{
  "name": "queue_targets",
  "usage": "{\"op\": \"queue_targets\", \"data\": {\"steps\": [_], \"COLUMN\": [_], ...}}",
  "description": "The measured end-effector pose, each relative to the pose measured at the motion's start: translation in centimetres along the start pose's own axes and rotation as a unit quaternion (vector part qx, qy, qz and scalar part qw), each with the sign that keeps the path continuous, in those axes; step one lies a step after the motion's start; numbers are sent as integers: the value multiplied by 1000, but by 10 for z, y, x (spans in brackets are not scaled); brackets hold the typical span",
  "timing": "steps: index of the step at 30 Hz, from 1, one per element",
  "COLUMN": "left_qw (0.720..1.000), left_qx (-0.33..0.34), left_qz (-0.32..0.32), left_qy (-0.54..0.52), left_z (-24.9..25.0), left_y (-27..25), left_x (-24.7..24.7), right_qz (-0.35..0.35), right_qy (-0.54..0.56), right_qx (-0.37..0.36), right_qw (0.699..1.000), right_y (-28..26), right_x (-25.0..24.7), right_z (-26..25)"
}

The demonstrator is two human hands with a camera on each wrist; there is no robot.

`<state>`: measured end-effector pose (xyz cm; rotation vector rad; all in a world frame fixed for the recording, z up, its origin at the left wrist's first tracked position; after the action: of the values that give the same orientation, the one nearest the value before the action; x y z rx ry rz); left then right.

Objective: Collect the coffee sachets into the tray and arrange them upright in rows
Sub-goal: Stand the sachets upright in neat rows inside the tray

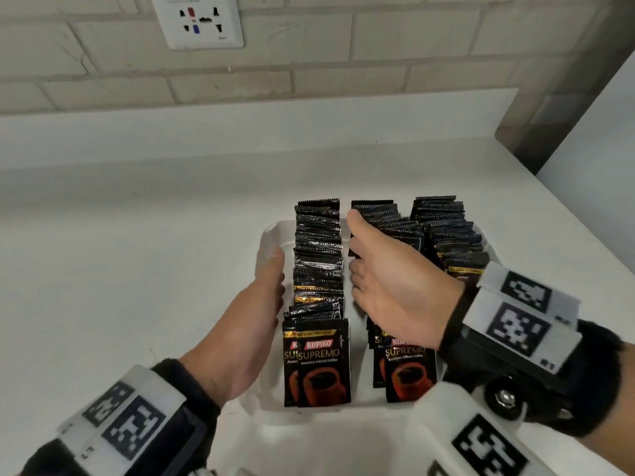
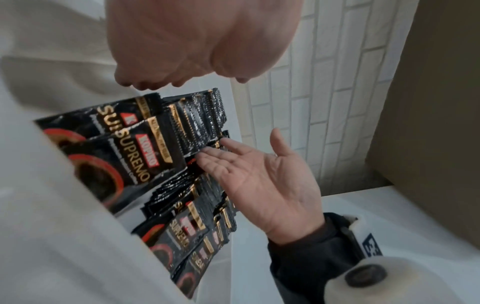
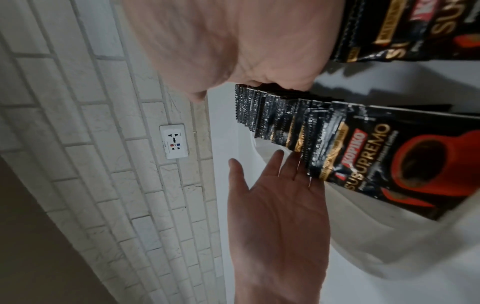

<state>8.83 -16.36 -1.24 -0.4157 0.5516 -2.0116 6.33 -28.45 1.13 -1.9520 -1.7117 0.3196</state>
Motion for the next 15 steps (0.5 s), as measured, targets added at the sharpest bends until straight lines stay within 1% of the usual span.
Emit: {"op": "queue_targets", "data": {"steps": [4,8,12,15], "left_qw": [999,998,997,994], "left_qx": [-28,-46,-70,-91], "left_qz": [-14,-14,-30,-54], "left_qy": [22,28,2,-30], "left_z": [-4,-9,-23,-35], "left_y": [-16,-22,-20,-14], "left_x": [9,8,10,15], "right_qz": [-2,-32,-30,0], "right_qy": [12,35,27,14], "right_qx": [4,34,67,72], "right_qw": [1000,998,997,997], "right_y": [-4,-3,-6,0], "right_x": [5,10,10,14], "right_z": [13,28,42,52]}}
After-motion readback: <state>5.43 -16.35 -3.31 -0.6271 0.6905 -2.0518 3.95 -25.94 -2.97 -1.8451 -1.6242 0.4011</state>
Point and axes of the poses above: each hand's wrist, its own y-axis towards the middle knuckle, its own x-axis out of the palm, z = x × y, the point moved 6 cm from there along y, towards the middle knuckle, and after that the axes turned 2 degrees about -z, right-handed, at the moved point
